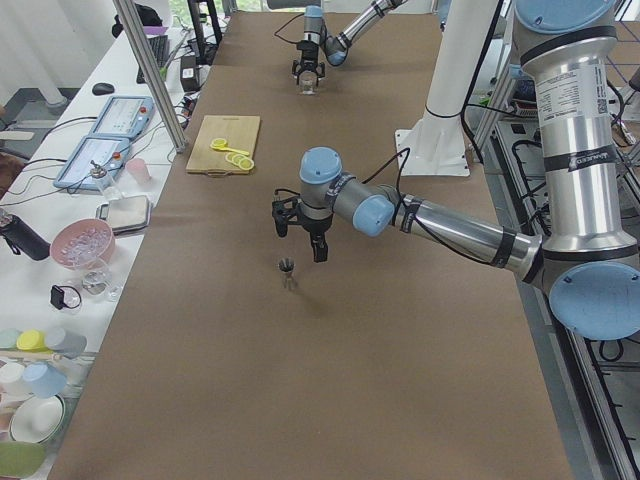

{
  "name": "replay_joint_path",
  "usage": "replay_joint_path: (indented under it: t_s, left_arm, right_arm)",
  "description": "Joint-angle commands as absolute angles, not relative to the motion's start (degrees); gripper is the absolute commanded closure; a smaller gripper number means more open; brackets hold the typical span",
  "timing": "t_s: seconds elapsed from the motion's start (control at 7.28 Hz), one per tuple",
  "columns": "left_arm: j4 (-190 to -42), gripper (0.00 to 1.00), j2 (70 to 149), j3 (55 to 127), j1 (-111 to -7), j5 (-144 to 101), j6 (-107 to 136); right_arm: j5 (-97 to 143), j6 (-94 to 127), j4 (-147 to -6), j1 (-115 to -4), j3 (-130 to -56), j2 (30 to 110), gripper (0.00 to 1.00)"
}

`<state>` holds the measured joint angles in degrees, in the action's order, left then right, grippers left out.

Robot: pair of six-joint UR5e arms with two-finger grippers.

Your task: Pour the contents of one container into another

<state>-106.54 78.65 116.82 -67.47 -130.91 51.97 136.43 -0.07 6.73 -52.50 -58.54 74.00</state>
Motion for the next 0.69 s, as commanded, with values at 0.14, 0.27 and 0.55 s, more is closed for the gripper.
replay_joint_path:
  t_s: [0.14,0.27,0.55]
  left_arm:
    - [-117.6,0.03,76.2,114.9,-63.6,-124.0,56.6]
    - [-126.6,0.03,71.2,114.8,-60.9,-119.7,56.8]
    - [-133.5,0.03,68.6,114.4,-56.6,-112.6,59.1]
  right_arm:
    - [136.4,0.4,7.6,-52.4,-57.5,73.5,0.12]
    - [136.4,0.4,7.6,-52.4,-57.5,73.5,0.24]
    - [136.3,0.4,7.6,-52.4,-57.5,73.5,0.25]
